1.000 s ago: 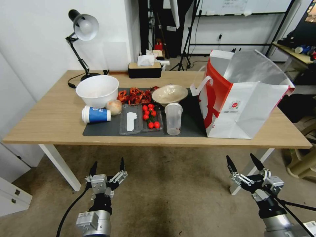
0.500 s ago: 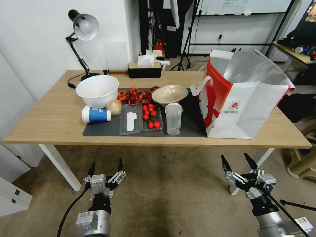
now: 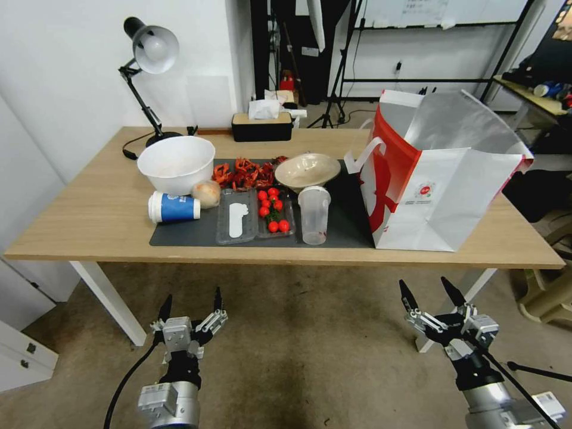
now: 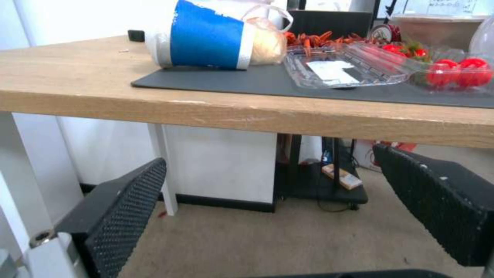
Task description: Pick up the food delivery bag from the floor and place it on the table.
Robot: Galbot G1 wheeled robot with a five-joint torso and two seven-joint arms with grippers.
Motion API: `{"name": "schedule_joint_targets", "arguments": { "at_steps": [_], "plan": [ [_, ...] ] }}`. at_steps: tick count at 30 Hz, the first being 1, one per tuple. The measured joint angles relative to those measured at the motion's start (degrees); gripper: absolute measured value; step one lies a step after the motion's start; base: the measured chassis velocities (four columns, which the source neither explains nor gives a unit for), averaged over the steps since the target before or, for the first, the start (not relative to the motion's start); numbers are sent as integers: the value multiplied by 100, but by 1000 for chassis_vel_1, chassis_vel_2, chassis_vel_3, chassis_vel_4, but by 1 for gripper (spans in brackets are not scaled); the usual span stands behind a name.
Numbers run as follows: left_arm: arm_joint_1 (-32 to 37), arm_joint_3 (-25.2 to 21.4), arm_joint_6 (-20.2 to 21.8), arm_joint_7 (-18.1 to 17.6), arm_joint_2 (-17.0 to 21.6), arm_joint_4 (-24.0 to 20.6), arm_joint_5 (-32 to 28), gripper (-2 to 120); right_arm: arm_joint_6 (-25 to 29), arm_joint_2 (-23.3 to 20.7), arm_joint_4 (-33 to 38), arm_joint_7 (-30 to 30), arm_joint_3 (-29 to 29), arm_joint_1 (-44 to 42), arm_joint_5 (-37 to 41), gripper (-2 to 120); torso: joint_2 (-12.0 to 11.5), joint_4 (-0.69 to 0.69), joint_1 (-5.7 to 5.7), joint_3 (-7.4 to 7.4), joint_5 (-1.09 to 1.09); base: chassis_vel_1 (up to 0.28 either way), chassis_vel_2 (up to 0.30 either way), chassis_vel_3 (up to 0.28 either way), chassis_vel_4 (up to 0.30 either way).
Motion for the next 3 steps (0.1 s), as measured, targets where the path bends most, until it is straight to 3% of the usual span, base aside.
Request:
{"name": "schedule_joint_targets", "arguments": {
  "at_steps": [3],
  "plan": [
    [0,0,1,0,0,0,-1,100,0,0,1,0,2,-1,1,100,0,0,0,0,0,0,0,0,0]
  ]
}}
